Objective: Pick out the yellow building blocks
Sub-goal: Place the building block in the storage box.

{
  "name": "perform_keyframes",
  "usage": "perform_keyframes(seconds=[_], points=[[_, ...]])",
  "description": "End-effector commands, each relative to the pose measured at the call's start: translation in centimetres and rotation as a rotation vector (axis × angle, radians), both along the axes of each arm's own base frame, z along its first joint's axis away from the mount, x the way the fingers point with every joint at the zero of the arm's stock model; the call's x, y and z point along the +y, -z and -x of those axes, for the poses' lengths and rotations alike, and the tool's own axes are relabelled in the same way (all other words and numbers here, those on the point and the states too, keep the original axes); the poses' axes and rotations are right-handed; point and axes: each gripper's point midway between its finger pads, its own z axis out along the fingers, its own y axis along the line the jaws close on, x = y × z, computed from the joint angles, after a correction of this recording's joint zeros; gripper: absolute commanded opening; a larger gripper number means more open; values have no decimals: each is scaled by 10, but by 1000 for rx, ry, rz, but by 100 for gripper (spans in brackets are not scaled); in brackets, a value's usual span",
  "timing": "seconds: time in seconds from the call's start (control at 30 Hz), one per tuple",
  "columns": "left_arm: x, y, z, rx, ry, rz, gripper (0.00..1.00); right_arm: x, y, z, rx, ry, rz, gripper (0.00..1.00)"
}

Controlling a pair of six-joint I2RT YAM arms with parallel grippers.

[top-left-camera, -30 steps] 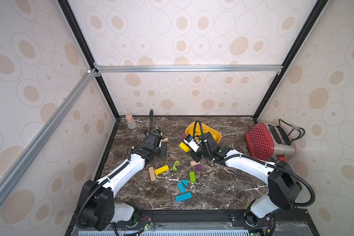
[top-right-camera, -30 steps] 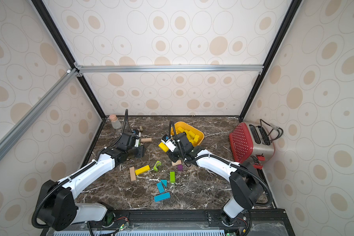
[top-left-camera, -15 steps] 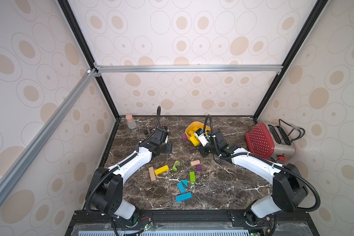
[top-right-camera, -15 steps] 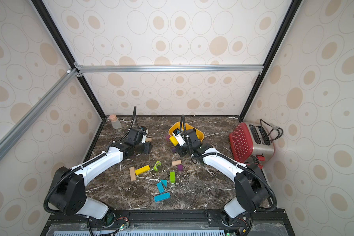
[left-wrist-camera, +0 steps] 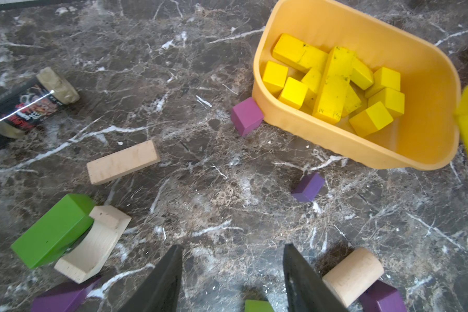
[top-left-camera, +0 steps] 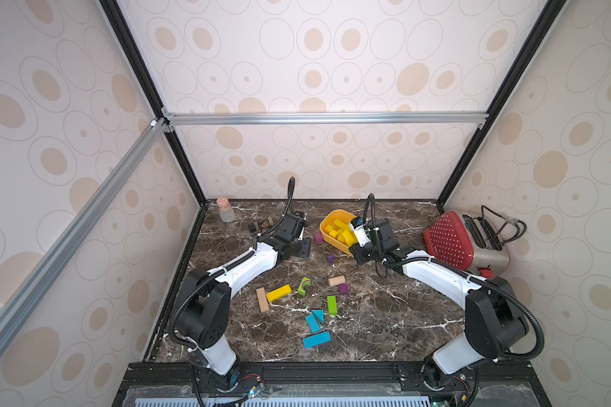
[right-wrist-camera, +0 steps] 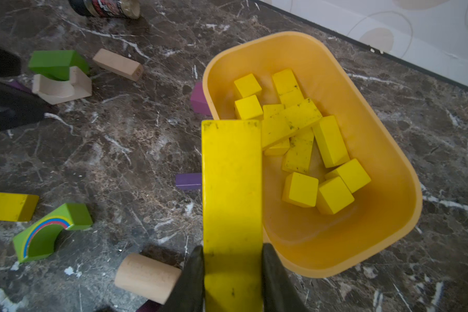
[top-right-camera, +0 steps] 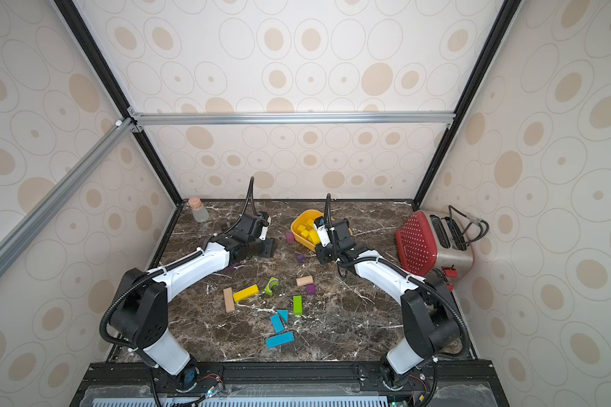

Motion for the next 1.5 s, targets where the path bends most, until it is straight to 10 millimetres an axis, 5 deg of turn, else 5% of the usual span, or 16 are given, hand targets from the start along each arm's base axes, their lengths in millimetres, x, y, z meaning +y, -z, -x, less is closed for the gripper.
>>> perform_keyframes(seconds=[0.0,0.37,0.63,0.7,0.8,0.87,1.47], points=[[-15,-14,-12,-32,31,14,59,-9,3,-12,17,45,-7,0],[-41,-11,-32,-42,61,19,59,-41,20,-40,43,190,-25,0],[-64,-12,-34,-57,148,12,59,-46,29,-56,68,237,-88,0],[-67,-12,-33,-59,164,11,59,-45,31,-59,75,239,-87,13],[-67,-12,-33,-63,172,6,59,-43,33,-62,88,227,-103,48],[-67,-13,-33,-65,177,5,59,-42,33,-63,88,229,-115,57],[-68,-10,-32,-66,189,-5,59,-34,24,-61,84,195,-153,58]])
